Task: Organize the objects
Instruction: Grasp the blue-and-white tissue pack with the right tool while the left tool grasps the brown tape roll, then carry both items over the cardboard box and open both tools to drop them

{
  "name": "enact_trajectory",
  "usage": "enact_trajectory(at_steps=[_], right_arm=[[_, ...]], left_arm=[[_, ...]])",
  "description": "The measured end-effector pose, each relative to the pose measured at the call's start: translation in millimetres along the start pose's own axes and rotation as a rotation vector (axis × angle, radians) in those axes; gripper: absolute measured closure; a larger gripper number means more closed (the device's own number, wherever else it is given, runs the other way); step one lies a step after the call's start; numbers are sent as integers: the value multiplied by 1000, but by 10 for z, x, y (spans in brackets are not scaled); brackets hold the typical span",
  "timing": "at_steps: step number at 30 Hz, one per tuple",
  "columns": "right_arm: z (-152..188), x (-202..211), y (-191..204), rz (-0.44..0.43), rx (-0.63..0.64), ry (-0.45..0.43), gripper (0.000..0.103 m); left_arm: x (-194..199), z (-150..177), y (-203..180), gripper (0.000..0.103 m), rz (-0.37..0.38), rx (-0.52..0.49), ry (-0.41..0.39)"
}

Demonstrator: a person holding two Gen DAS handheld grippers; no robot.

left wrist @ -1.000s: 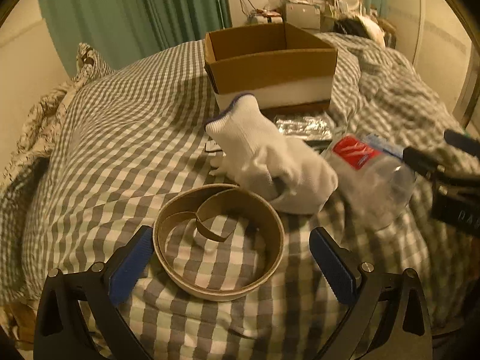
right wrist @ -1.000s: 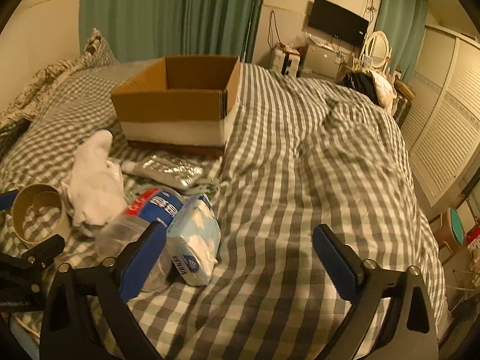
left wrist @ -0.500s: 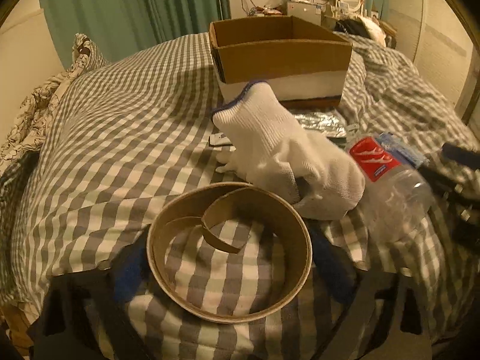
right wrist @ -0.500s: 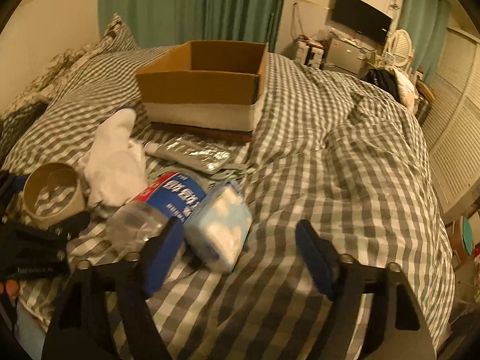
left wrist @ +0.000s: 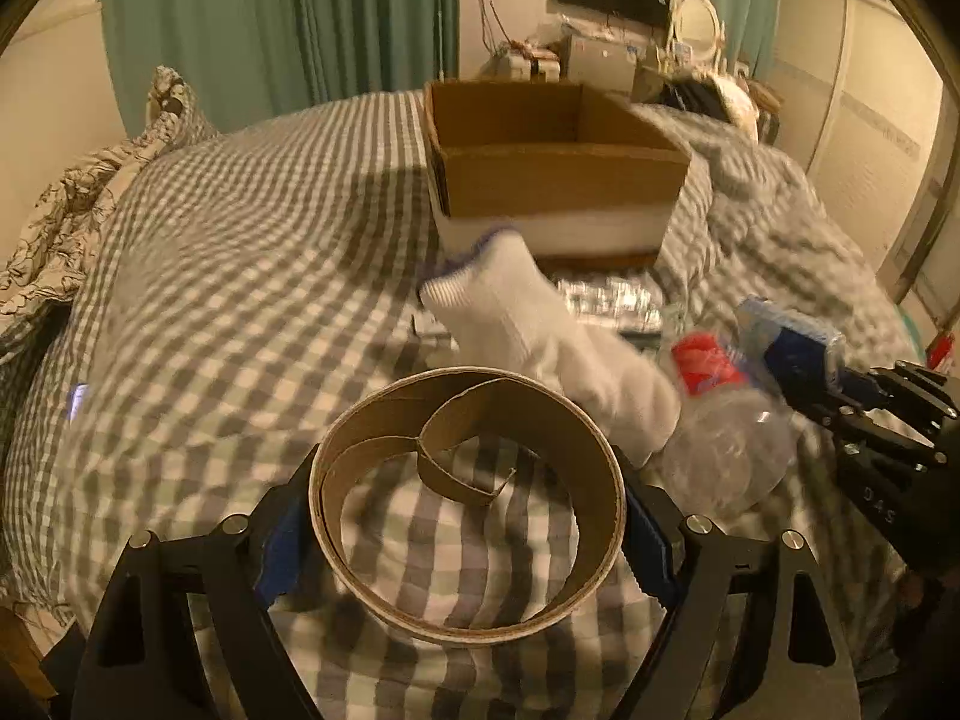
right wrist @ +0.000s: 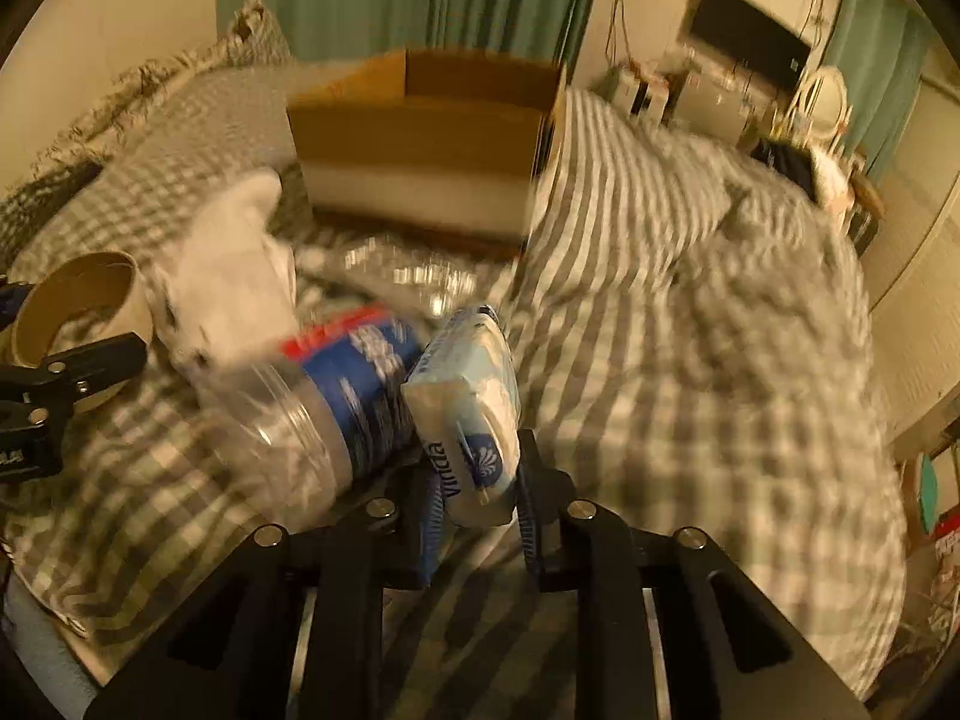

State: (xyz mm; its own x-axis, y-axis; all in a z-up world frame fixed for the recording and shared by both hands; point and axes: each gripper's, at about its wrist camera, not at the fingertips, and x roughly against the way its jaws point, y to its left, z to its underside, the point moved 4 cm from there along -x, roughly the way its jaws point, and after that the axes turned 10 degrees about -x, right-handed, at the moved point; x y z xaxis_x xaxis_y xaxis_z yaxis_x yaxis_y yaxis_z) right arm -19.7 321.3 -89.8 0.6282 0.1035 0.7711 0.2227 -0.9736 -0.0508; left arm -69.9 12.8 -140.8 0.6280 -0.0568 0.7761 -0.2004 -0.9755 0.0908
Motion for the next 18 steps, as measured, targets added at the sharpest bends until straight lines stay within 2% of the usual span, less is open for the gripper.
enact_trajectory(at_steps=[5, 10, 15, 18], right_arm=[[-330, 493, 1, -5, 4, -133, 83], [-771, 796, 80, -35, 35, -225, 83], [-1298, 834, 188, -80, 64, -289, 83], [-1615, 740, 249, -102, 65, -311, 83]], left_arm=[[324, -290, 117, 16, 23, 52, -95], [575, -825, 254, 16, 15, 72, -213], [457, -1399, 300, 16, 6, 71, -258], [265, -1740, 327, 16, -68, 62, -263]])
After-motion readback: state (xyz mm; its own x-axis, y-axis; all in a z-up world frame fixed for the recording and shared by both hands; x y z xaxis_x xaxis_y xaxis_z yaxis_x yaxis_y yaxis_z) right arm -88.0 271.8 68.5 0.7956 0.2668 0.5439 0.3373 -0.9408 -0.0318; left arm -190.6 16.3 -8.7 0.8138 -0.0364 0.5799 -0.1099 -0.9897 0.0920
